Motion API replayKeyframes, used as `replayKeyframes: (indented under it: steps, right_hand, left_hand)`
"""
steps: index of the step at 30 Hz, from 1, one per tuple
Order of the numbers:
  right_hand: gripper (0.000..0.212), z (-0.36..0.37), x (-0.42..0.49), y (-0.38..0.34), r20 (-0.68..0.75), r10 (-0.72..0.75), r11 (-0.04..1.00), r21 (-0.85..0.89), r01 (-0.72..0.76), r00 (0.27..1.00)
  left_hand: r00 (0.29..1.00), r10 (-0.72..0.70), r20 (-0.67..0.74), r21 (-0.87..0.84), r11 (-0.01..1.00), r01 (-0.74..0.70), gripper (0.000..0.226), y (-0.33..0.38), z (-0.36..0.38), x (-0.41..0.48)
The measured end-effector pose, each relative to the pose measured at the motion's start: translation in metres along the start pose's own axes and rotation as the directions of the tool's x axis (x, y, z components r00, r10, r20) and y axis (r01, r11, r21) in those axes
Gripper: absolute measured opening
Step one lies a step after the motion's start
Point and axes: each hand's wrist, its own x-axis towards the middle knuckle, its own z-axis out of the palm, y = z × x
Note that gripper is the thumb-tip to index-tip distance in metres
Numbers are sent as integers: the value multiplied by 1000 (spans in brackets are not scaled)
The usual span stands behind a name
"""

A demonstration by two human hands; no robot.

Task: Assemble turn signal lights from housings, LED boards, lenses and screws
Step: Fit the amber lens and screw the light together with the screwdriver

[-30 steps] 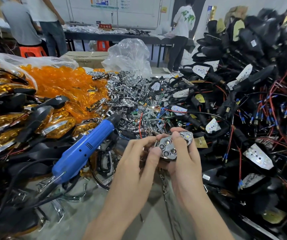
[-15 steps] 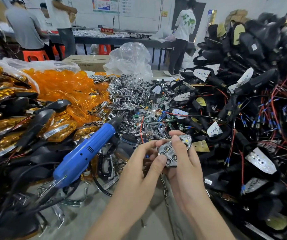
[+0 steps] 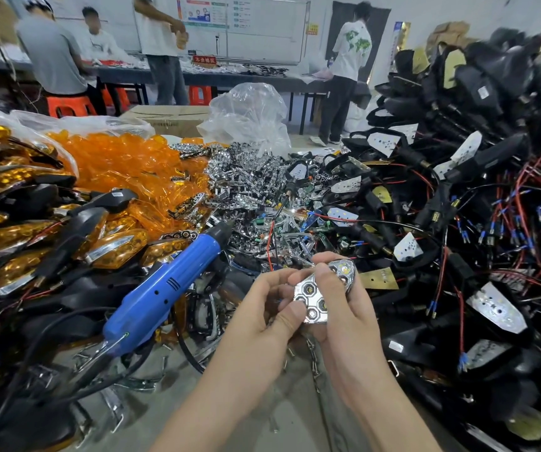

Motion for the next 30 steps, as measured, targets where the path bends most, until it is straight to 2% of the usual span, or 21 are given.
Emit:
replayKeyframes:
  steps: [25, 30]
  right_hand:
    - [9, -2, 0, -3, 73, 79, 995, 49, -82, 994]
    - [13, -2, 1, -6, 75, 89, 987, 127, -98, 993]
  left_hand:
    - [999, -5, -43, 59, 998, 7, 29, 2, 3, -2]
    - [998, 20, -53, 30, 999, -18, 27, 6, 6, -2]
